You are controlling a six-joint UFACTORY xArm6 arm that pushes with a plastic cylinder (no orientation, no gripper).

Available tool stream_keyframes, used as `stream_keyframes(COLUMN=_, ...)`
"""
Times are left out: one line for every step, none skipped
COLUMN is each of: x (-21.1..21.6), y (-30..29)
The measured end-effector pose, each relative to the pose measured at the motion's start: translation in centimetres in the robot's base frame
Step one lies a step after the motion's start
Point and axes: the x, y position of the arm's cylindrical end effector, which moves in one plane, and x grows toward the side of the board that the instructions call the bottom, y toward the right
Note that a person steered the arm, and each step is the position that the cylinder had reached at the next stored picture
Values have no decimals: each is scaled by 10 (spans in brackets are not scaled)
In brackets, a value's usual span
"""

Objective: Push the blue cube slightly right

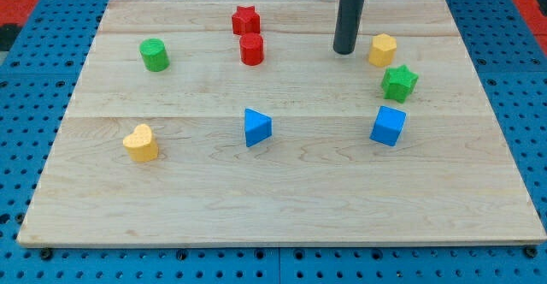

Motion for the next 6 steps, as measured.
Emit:
stream_keyframes(x=-1, y=28)
stream_keyframes(x=-20, y=53)
stream_keyframes(x=-20, y=25)
stream_keyframes(x=65, y=-10)
stream_keyframes(x=119, y=10)
stream_keyframes(x=126, y=25)
